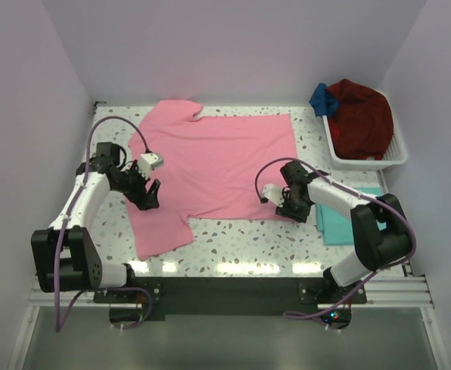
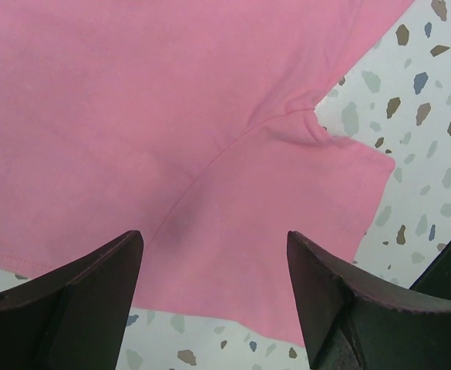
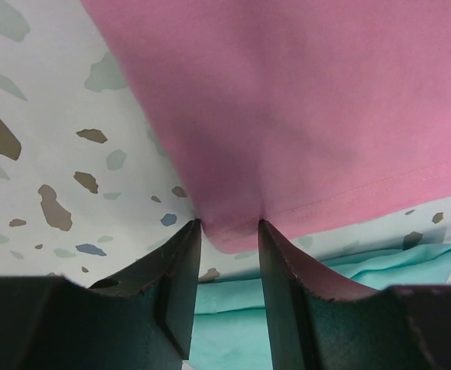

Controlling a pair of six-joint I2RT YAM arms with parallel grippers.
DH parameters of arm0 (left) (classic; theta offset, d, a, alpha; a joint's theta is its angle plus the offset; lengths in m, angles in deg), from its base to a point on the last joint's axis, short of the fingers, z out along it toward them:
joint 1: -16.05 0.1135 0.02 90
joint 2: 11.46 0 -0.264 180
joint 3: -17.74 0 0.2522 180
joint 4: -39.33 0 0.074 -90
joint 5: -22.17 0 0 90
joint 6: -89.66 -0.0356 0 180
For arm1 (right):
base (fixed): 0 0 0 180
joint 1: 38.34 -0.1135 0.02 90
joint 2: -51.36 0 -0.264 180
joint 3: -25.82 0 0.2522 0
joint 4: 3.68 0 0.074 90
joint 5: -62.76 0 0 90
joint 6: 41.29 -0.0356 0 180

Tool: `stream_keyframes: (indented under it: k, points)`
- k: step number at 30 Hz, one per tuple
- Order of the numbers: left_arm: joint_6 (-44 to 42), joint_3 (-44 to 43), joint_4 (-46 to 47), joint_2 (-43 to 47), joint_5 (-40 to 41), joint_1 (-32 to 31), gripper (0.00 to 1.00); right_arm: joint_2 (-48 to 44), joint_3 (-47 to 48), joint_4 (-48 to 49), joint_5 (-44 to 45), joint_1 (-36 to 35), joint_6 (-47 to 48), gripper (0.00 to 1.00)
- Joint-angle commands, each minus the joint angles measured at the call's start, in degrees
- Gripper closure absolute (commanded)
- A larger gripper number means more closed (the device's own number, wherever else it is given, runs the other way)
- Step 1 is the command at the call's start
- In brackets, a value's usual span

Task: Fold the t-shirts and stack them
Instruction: Fold the tshirt

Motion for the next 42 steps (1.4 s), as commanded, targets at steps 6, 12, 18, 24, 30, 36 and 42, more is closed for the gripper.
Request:
stream_keyframes:
  k: [6,12,18,24,30,36,42]
  points:
    - [-2.3,0.29,-2.24,-0.29,-0.26,1.62,0.2,-1.1,-4.51,5.35,2.94,-1.25,1.39,0.63]
    - [-15.47,2.74,-6.02,2.69,8.43,2.06,0.24,-1.71,-4.16,4.92,3.29,-1.25,1.92,0.83]
    - [-30.6,5.82,-9.27,4.11,14.59,2.06,0.29,-0.75,-2.05,3.25,2.94,-1.25,1.3,1.0]
    - [-34.39,13.45,-4.72,4.98,20.48,-0.49,0.32,-0.57,-0.65,1.75,2.24,-1.25,0.51,1.0]
    - [-34.21,18.74,5.04,4.11,23.38,-1.9,0.32,-0.05,0.06,1.05,2.59,-1.25,1.13,1.0]
    - [-35.27,22.96,9.71,1.91,24.18,-2.78,0.45,0.57,0.76,0.52,2.32,-1.25,0.69,1.0]
    - [-35.44,25.51,9.71,2.08,23.91,-2.86,0.75,0.39,1.2,-0.45,2.06,-1.34,0.42,1.0]
